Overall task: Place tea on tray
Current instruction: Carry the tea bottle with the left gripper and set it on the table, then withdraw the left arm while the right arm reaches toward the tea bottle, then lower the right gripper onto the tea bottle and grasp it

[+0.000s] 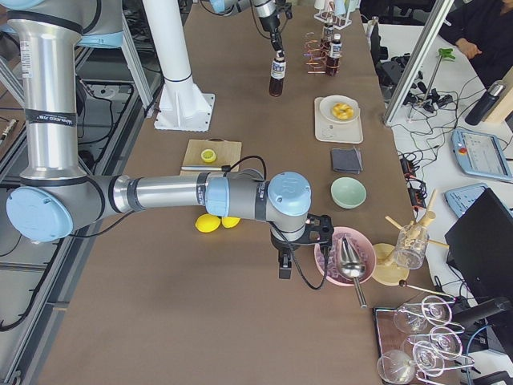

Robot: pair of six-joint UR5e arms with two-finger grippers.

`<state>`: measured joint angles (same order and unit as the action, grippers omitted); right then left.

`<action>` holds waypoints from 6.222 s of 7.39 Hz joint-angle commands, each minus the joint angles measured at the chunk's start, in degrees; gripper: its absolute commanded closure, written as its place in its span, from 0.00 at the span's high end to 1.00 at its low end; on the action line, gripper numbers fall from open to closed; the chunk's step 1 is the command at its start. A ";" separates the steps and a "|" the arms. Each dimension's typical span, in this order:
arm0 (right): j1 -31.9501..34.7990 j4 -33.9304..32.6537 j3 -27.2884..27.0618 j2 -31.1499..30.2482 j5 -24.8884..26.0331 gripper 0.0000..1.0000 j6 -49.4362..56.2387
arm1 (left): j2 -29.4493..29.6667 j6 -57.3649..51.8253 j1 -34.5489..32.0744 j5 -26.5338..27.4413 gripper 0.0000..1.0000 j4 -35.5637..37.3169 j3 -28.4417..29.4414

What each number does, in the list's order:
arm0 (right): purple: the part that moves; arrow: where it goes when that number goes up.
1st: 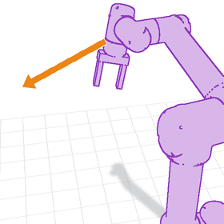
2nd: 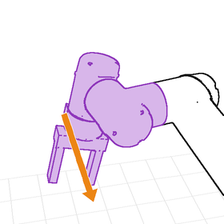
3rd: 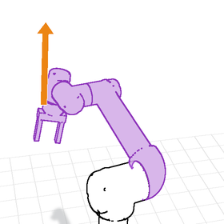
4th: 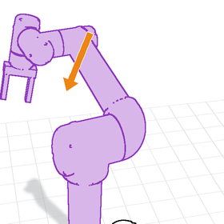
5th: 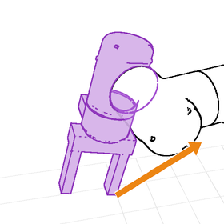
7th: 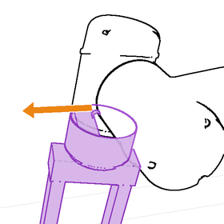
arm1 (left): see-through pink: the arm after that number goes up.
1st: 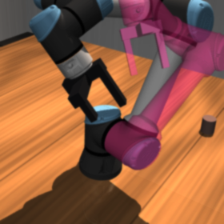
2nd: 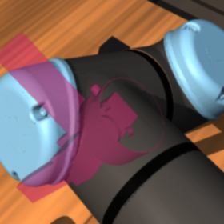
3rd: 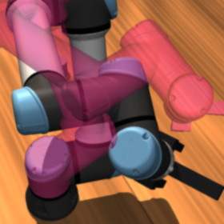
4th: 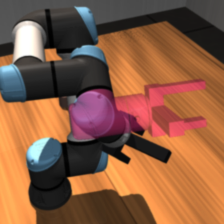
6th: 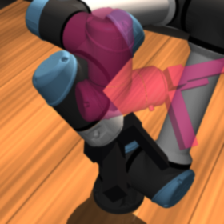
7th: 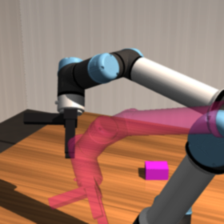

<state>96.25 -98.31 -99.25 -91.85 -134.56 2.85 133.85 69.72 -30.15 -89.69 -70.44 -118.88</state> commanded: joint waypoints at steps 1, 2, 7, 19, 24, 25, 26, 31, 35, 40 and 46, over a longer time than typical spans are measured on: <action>-0.01 0.05 0.47 0.44 0.00 1.00 0.05 | 5.97 4.54 6.58 5.82 0.00 -0.05 6.88; -0.01 0.05 0.38 0.45 0.00 1.00 -0.04 | 7.38 5.85 7.47 6.80 0.00 -0.14 9.16; 0.07 0.05 0.29 0.62 -0.09 1.00 -0.13 | 6.69 7.62 11.52 11.38 0.00 -3.19 12.25; 0.07 0.05 0.12 0.71 -0.09 1.00 -0.22 | -3.38 -0.63 2.40 8.05 0.99 -8.47 3.49; -3.34 -0.04 -0.67 6.32 -0.79 1.00 -11.07 | -26.95 -7.38 -14.82 -7.06 0.99 -36.07 3.03; -5.70 0.05 -1.72 7.73 -0.79 1.00 -15.38 | -27.15 -7.49 -17.55 -7.34 0.99 -36.00 3.99; -7.38 0.05 -2.17 9.13 -0.79 1.00 -17.86 | -29.06 -7.58 -18.01 -8.39 0.99 -36.69 4.87; -18.27 -0.03 -10.50 16.59 -0.44 1.00 -40.93 | -34.36 -46.71 -41.70 -31.76 0.99 -14.24 7.86; -33.28 -0.91 -14.89 27.15 4.72 1.00 -61.07 | -36.28 -52.32 -50.34 -42.58 0.99 -13.58 16.91; -50.26 -8.21 -15.71 40.60 18.17 1.00 -77.44 | -36.82 -58.61 -59.13 -48.30 0.99 -13.24 25.52; -65.21 -15.67 -12.56 51.92 30.66 1.00 -86.35 | -37.35 -59.26 -60.20 -48.21 0.99 -13.76 25.97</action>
<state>34.85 -110.09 -114.21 -45.14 -106.90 -82.80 96.50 10.47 -90.32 -137.90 -84.07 -92.97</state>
